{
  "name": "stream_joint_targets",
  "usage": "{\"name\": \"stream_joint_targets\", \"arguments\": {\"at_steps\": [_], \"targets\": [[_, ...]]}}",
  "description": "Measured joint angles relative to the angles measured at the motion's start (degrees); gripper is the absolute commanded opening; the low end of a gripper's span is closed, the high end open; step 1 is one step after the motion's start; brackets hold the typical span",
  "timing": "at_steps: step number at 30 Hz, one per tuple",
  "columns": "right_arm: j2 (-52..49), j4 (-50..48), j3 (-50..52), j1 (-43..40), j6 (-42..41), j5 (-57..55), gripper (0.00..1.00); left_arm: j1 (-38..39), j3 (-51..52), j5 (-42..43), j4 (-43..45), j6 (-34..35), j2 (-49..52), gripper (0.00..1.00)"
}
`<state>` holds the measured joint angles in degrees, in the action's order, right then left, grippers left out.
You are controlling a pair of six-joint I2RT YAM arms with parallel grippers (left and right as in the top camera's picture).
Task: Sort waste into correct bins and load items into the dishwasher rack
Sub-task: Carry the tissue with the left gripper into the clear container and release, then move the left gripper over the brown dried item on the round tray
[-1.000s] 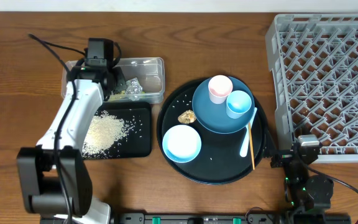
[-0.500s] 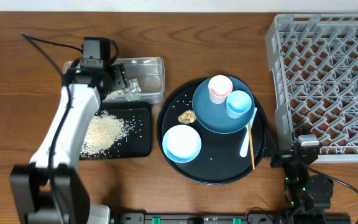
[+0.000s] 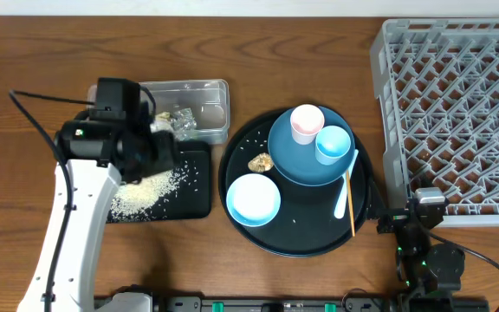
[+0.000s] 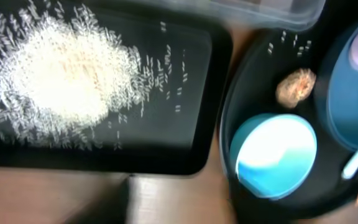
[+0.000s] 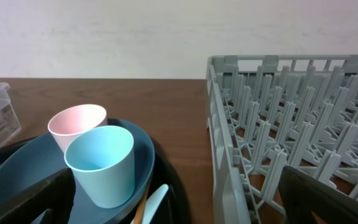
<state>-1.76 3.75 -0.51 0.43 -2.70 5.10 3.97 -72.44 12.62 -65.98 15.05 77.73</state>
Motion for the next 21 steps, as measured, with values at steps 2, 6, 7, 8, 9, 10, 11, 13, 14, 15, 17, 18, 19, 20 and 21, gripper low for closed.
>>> {"name": "stream_joint_targets", "arguments": {"at_steps": [2,6,7,8,9,10,11,13,14,15,17,18,19,20,21], "targets": [[0.0,0.0,0.0,0.0,0.0,0.0,0.99,0.9,1.4,0.7,-0.7,-0.1,0.0,0.06],[0.0,0.0,0.0,0.0,0.0,0.0,0.99,3.6,6.3,1.2,1.0,-0.1,0.0,0.06],[0.0,0.0,0.0,0.0,0.0,0.0,0.99,4.6,8.0,1.3,2.1,-0.1,0.0,0.06],[0.0,0.0,0.0,0.0,0.0,0.0,0.99,5.4,9.4,1.4,3.5,-0.1,0.0,0.06],[0.0,0.0,0.0,0.0,0.0,0.0,0.99,6.4,11.0,1.5,5.2,-0.1,0.0,0.06],[0.0,0.0,0.0,0.0,0.0,0.0,0.99,7.5,12.5,1.6,6.9,-0.1,0.0,0.06],[0.0,0.0,0.0,0.0,0.0,0.0,0.99,8.5,13.9,1.7,8.7,0.0,0.0,0.06],[0.0,0.0,0.0,0.0,0.0,0.0,0.99,10.5,16.3,1.9,11.9,0.2,0.1,0.06],[0.0,0.0,0.0,0.0,0.0,0.0,0.99,11.5,17.2,2.0,13.5,0.4,0.1,0.07],[0.0,0.0,0.0,0.0,0.0,0.0,0.99,12.3,17.8,2.1,14.4,0.6,0.1,0.06],[0.0,0.0,0.0,0.0,0.0,0.0,0.99,13.9,18.6,2.1,16.4,1.0,0.1,0.06],[0.0,0.0,0.0,0.0,0.0,0.0,0.99,14.4,18.6,2.0,17.0,1.1,0.2,0.06],[0.0,0.0,0.0,0.0,0.0,0.0,0.99,15.3,18.6,2.0,18.1,1.3,0.2,0.06],[0.0,0.0,0.0,0.0,0.0,0.0,0.99,15.9,18.6,1.8,19.2,1.4,0.2,0.06],[0.0,0.0,0.0,0.0,0.0,0.0,0.99,16.5,18.6,1.5,20.0,1.5,0.2,0.06]]}}
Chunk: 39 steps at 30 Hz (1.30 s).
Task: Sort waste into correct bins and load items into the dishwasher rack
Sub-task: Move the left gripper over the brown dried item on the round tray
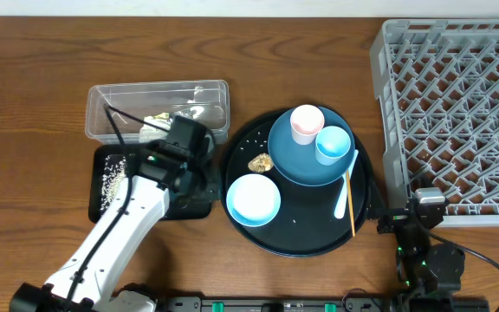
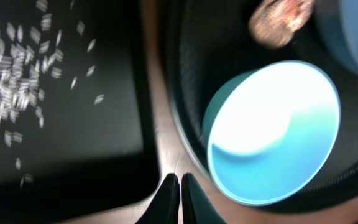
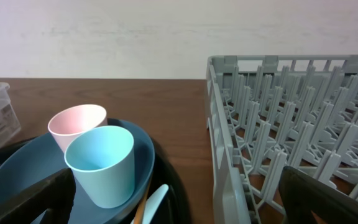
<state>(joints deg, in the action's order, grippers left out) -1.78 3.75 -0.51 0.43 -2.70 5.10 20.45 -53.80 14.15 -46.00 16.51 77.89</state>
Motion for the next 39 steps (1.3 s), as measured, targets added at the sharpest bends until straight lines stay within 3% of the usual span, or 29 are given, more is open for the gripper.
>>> {"name": "stream_joint_targets", "arguments": {"at_steps": [12,39], "targets": [[0.0,0.0,0.0,0.0,0.0,0.0,0.99,8.3,0.0,-8.6,3.6,0.7,1.0,0.06],[0.0,0.0,0.0,0.0,0.0,0.0,0.99,9.0,0.1,-11.6,9.0,1.2,8.5,0.06]]}}
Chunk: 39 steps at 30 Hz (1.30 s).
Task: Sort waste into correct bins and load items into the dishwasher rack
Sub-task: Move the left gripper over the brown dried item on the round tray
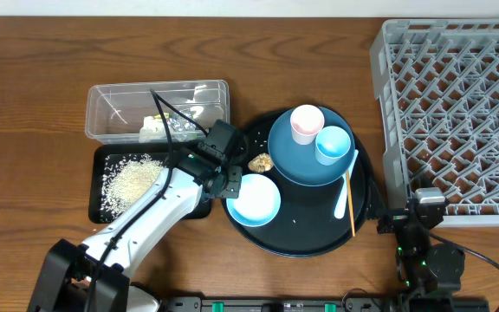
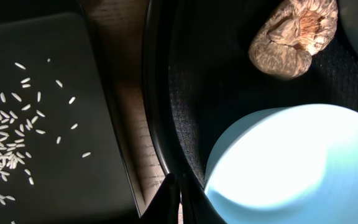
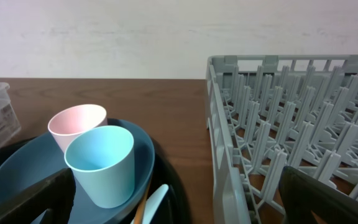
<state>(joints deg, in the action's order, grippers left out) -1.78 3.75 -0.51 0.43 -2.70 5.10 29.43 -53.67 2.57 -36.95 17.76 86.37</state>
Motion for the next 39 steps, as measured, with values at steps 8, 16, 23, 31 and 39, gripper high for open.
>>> {"name": "stream_joint_targets", "arguments": {"at_steps": [8,16,23,31,39], "targets": [[0.0,0.0,0.0,0.0,0.0,0.0,0.99,0.0,2.1,0.1,1.4,0.0,0.0,0.06],[0.0,0.0,0.0,0.0,0.0,0.0,0.99,0.0,2.1,2.2,2.1,0.0,0.0,0.06],[0.0,0.0,0.0,0.0,0.0,0.0,0.99,0.0,2.1,3.1,2.1,0.0,0.0,0.06],[0.0,0.0,0.0,0.0,0.0,0.0,0.99,0.0,2.1,4.7,2.1,0.0,0.0,0.06],[0.0,0.0,0.0,0.0,0.0,0.0,0.99,0.0,2.1,3.6,3.4,0.0,0.0,0.06]]}}
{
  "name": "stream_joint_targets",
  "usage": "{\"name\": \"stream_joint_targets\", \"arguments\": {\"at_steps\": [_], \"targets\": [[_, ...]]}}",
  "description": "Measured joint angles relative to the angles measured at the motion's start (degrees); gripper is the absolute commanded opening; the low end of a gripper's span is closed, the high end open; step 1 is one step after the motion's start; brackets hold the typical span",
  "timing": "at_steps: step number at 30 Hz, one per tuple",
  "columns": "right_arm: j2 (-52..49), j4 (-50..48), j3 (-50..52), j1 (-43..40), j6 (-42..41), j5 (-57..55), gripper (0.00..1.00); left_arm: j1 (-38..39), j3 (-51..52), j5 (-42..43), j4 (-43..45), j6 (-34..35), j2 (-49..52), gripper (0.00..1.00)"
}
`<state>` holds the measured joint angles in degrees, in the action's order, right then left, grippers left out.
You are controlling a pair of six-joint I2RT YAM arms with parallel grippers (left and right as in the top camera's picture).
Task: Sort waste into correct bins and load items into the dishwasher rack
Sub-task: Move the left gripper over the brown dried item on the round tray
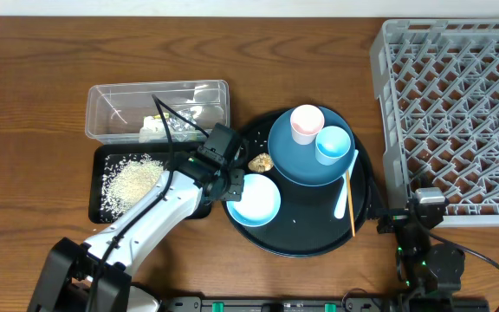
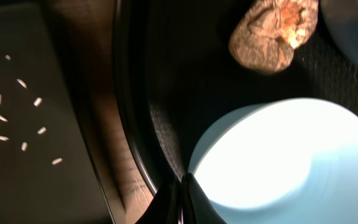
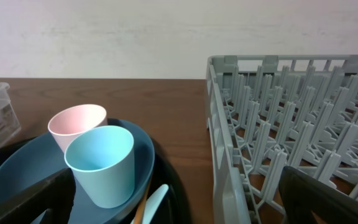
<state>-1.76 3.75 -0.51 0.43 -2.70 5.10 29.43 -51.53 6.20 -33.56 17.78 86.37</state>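
Note:
My left gripper (image 1: 232, 185) is shut, with nothing seen between its fingers. Its tips (image 2: 182, 190) rest at the left rim of the light blue bowl (image 2: 272, 162) on the round black tray (image 1: 297, 244). A brown food lump (image 2: 271, 34) lies just beyond the bowl (image 1: 254, 198). On the dark blue plate (image 1: 294, 160) stand a pink cup (image 1: 307, 122) and a light blue cup (image 3: 101, 163). A white spoon and a wooden stick (image 1: 348, 195) lie on the tray's right side. My right gripper (image 3: 179, 202) is open, low at the near right of the tray.
The grey dishwasher rack (image 1: 457, 104) fills the right side. A clear bin (image 1: 119, 108) holding wrappers sits at the back left. In front of it a black rectangular tray (image 1: 193, 206) holds a heap of rice (image 1: 132, 179).
My left gripper has edged a little to the right and its shut tips now meet the bowl's rim. The right arm is unchanged.
My left gripper was first over the rice tray beside the clear bin. It was then shut at the rice tray's right edge, then at the round tray's left rim. Now it is at the light blue bowl. My right arm stayed still throughout.

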Motion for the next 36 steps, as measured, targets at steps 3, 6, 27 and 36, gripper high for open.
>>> {"name": "stream_joint_targets", "arguments": {"at_steps": [3,6,27,36], "targets": [[0.0,0.0,0.0,0.0,0.0,0.0,0.99,0.0,0.0,-0.5,0.5,0.0,0.0,0.06],[0.0,0.0,0.0,0.0,0.0,0.0,0.99,0.0,0.0,-0.6,0.5,0.0,0.0,0.06],[0.0,0.0,0.0,0.0,0.0,0.0,0.99,0.0,1.1,-0.6,0.4,0.0,0.0,0.06],[0.0,0.0,0.0,0.0,0.0,0.0,0.99,0.0,1.1,-0.6,0.4,0.0,0.0,0.06]]}}
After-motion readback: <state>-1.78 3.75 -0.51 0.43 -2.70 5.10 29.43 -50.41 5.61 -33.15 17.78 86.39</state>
